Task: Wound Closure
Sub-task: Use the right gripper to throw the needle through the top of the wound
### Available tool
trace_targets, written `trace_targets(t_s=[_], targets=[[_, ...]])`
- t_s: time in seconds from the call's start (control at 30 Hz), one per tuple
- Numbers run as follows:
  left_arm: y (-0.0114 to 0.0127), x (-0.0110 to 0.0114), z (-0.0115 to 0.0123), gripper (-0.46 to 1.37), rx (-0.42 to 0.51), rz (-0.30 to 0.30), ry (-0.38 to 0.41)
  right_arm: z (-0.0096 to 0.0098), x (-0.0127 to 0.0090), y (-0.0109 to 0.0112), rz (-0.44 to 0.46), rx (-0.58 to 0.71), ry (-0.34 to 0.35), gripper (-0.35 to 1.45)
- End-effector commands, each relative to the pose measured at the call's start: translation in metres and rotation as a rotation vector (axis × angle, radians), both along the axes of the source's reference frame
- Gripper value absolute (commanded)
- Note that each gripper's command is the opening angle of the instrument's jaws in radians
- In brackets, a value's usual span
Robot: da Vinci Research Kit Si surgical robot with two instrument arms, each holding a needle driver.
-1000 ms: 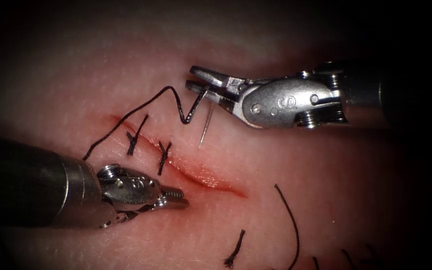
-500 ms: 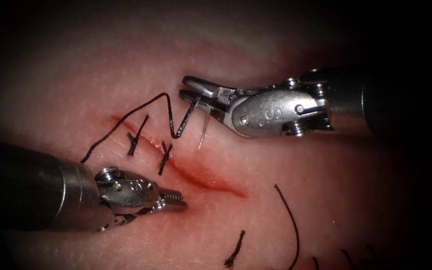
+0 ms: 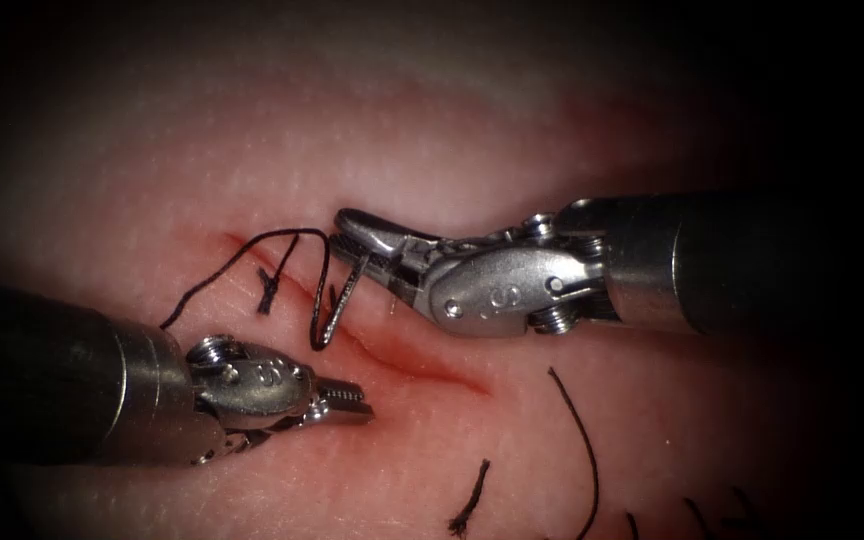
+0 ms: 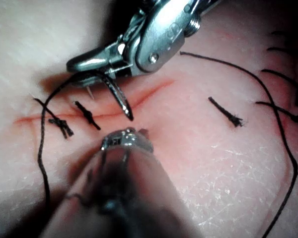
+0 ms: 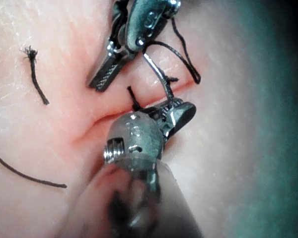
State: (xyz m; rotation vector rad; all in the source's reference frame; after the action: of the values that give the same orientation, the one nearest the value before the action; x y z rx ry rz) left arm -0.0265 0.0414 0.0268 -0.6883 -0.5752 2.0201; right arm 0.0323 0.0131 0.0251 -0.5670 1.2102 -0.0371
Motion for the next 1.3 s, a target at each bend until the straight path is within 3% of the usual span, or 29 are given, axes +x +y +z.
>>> trace_targets(t_s=[0.03,0.43,0.77,0.97,1.3], targets=[[0.0000,0.0000,0.0000,-0.02,0.000,0.000,0.001,0.0004,0.0000,-0.0006,0.022,0.015,0.010,-0.35],[0.0002,0.0001,0.0002,0.07,-0.007,-0.007,-0.011,0.0011,-0.0003,-0.0021,0.087,0.096,0.027,-0.35],[0.0002,0.0003,0.0002,0.08,-0.010,-0.009,-0.015,0.0018,-0.0023,-0.0029,0.175,0.153,0.008,-0.35],[0.0002,0.0003,0.0002,0.08,-0.012,-0.011,-0.017,0.0034,-0.0022,-0.0035,0.187,0.227,0.018,-0.35],[0.0004,0.0003,0.0003,0.09,-0.014,-0.014,-0.022,0.0033,-0.0021,-0.0038,0.192,0.280,0.011,-0.35]])
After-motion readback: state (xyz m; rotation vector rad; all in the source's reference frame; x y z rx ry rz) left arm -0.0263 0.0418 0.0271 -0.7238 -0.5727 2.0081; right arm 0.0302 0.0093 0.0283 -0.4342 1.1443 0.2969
